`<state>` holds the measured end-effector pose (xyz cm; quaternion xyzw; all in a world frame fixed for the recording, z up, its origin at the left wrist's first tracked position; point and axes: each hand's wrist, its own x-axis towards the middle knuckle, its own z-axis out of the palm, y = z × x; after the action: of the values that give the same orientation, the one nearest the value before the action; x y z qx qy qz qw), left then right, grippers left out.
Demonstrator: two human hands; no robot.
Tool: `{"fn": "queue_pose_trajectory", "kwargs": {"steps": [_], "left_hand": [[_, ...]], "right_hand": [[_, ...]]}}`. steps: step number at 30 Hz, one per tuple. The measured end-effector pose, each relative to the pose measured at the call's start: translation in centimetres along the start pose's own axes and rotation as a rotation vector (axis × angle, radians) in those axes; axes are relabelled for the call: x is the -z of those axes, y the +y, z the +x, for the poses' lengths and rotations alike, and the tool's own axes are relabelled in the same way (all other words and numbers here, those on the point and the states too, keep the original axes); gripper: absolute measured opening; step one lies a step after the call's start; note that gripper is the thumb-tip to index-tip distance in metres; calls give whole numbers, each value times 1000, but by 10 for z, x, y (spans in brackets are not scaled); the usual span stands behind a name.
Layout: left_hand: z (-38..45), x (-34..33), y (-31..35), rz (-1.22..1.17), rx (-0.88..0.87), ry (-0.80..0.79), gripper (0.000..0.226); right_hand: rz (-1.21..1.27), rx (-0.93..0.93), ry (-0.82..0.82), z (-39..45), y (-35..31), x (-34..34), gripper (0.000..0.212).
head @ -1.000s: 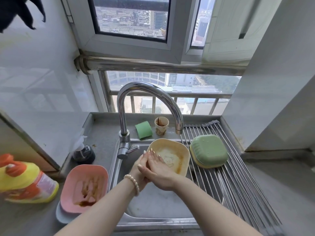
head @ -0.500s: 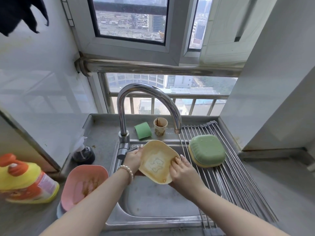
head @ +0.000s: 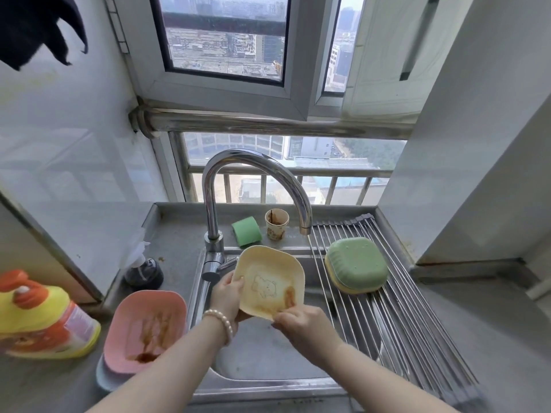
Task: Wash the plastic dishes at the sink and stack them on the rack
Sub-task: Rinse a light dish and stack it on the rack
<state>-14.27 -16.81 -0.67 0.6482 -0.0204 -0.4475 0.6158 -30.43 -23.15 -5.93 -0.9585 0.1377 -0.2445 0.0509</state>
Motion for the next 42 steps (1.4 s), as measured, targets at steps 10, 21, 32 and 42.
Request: {"fn": "queue_pose_trajectory", "kwargs": {"steps": [10, 21, 32, 42], "left_hand": [[-5, 2, -17, -160, 160, -206, 39], [2, 28, 13, -36, 268, -313, 24], [19, 21, 8, -73, 94, -251, 29], [10, -6, -12, -219, 121, -324, 26]], "right_hand": [[-197, -27, -140, 22, -12, 20, 20], [-241, 30, -248, 13, 11, 23, 32], [86, 1, -397, 9, -18, 32, 36], [169, -278, -844, 53, -38, 39, 102]]}}
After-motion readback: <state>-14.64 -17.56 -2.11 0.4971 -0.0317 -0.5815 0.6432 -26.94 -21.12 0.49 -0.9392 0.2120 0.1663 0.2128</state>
